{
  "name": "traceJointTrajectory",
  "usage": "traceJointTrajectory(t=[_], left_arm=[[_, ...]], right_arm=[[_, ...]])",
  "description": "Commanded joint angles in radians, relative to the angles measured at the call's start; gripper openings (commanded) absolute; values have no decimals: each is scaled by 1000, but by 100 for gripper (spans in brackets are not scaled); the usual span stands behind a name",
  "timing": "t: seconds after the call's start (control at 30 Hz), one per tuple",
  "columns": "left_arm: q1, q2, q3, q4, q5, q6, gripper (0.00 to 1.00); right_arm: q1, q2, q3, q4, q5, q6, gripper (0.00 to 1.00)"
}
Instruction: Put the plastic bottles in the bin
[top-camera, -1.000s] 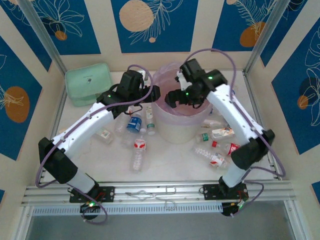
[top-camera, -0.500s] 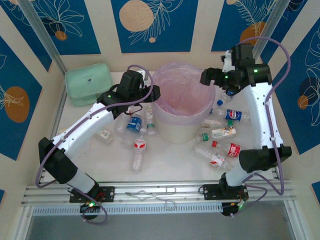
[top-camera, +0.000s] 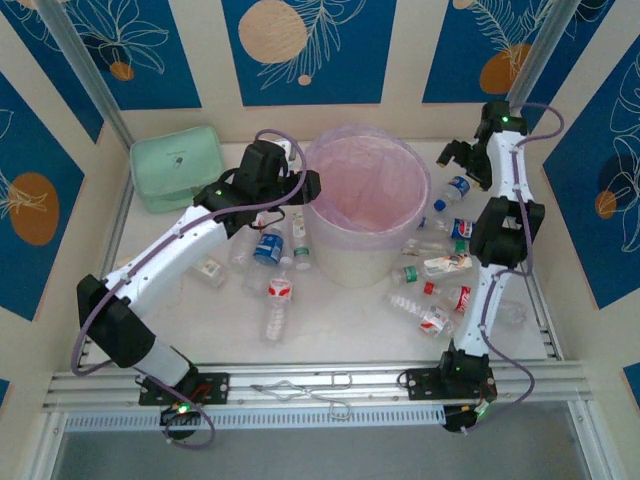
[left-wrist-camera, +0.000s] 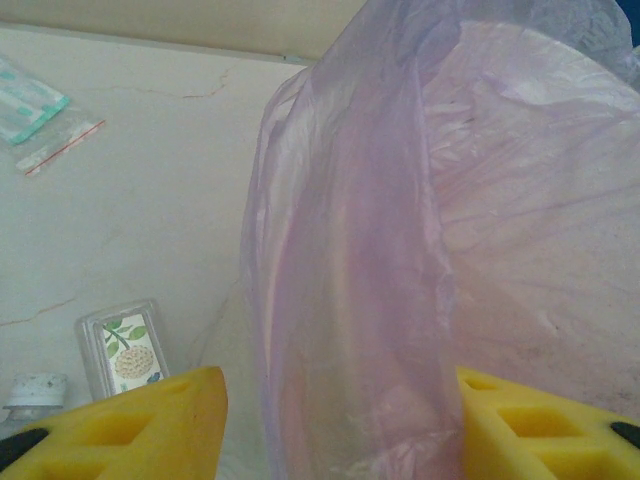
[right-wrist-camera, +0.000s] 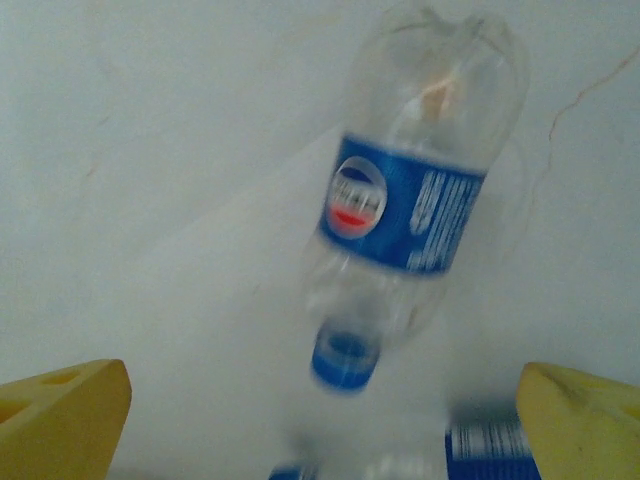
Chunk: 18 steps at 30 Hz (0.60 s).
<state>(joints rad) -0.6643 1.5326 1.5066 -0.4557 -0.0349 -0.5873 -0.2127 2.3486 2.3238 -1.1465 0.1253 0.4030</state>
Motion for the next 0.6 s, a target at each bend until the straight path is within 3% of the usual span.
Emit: traceJointTrajectory(t=[0.0,0.17,0.33,0.57], left_arm=[[-8,-40,-16,29,4,-15,56],[-8,-34,-7,20,5,-9,56],[-7,-28,1,20,6,-9,56],[-8,-19,4,18,15,-14,57]], right_arm=[[-9,80,84,16,9,69,99],[-34,168,64,125,-49,164,99],[-30,226,87,97,-52,170,99],[-34,130,-47,166,-42,165,75]])
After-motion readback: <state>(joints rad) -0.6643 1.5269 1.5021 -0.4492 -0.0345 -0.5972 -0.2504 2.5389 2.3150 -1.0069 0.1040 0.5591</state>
